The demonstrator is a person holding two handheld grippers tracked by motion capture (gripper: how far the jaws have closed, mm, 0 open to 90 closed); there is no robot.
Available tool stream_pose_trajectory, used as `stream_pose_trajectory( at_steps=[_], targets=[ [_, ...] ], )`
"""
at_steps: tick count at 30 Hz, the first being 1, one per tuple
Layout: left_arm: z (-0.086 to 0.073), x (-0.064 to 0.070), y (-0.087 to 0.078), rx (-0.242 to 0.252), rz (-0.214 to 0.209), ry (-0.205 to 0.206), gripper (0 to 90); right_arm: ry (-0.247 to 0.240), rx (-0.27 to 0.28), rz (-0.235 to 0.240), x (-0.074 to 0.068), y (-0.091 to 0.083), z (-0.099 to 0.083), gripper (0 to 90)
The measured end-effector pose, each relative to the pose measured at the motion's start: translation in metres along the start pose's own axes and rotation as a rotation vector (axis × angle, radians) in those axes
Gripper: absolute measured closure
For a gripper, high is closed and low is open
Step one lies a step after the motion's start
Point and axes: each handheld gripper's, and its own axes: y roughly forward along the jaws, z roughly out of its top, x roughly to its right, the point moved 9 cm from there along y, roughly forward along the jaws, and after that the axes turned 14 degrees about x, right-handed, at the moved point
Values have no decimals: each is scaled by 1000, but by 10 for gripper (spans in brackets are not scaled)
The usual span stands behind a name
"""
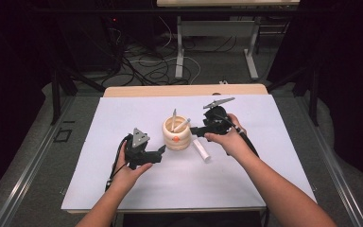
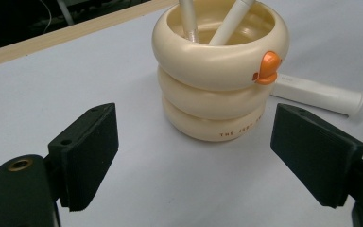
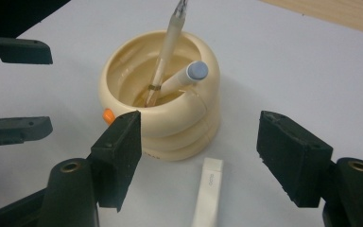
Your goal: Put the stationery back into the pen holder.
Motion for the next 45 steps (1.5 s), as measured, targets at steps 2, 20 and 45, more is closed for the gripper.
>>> stream_pose_trajectory(
  at_steps=[2, 20, 45],
  targets=[
    [0, 0, 0, -2, 0, 0, 163, -1, -20, -7, 2, 1, -5, 306],
    [-1, -1, 0, -3, 3, -1, 163, 21, -166, -23, 14, 9, -39, 331],
    [-3, -1, 1, -13, 0, 11, 163, 47, -373, -48, 16, 15, -67, 515]
  ],
)
